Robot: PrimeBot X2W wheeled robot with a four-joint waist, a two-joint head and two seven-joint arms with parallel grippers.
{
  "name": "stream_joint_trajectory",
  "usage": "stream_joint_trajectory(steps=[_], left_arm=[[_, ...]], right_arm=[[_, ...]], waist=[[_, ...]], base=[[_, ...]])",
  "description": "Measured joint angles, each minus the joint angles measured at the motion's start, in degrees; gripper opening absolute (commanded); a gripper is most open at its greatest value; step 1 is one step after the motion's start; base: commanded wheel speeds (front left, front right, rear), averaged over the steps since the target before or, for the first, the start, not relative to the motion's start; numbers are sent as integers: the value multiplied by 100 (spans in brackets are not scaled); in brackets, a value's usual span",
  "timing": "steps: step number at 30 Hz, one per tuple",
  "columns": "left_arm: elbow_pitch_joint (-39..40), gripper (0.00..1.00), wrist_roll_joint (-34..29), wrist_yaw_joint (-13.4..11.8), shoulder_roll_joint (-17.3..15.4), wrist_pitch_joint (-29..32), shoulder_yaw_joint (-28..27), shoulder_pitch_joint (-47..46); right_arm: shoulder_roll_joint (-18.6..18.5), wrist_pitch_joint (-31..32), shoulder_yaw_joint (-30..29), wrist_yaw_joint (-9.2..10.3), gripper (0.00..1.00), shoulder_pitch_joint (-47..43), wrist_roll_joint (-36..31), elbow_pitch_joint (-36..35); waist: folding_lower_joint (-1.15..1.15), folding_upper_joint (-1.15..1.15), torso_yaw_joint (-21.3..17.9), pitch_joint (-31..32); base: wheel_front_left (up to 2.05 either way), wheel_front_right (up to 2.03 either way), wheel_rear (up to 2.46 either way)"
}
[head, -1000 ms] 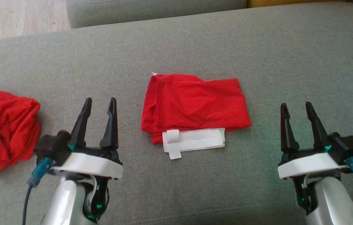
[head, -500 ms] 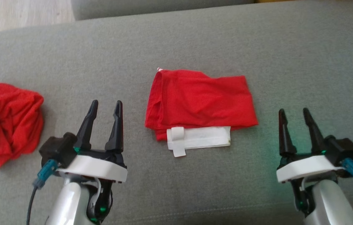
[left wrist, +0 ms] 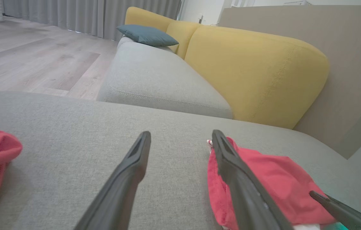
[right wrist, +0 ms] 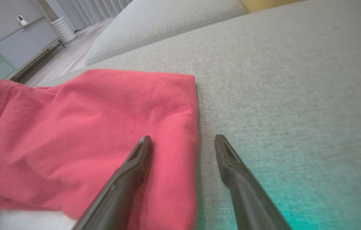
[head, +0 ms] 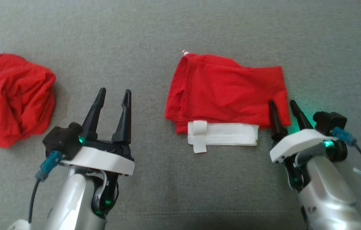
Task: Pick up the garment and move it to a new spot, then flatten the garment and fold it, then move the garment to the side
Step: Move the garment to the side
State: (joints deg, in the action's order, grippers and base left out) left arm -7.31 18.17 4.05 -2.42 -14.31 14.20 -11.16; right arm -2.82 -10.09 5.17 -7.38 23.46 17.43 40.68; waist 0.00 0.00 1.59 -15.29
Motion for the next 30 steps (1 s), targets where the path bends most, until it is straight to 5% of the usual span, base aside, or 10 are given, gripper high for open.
stream_joint_trajectory(steps=[9,10,11,22,30], left_arm=[[-35,100,5,7,1,0,10,-168],[-36,100,5,7,1,0,9,-196],[-34,100,5,7,1,0,3,-218],[-18,100,-83,54,4,0,-124,-225],[24,100,-103,105,3,0,-191,-247]], right_arm=[[-93,-205,271,0,96,895,172,871],[-115,-222,312,0,36,949,171,935],[-127,-266,353,0,0,1017,142,1007],[-80,-412,-88,-1,0,1256,-1305,1047],[-1132,-409,-781,0,0,1269,-2031,446]], waist=[[0,0,243,-292],[0,0,253,-312],[0,0,255,-329],[0,0,-80,-384],[0,0,-414,-442]], base=[[0,0,0],[0,0,0],[0,0,0],[0,0,0],[0,0,0]])
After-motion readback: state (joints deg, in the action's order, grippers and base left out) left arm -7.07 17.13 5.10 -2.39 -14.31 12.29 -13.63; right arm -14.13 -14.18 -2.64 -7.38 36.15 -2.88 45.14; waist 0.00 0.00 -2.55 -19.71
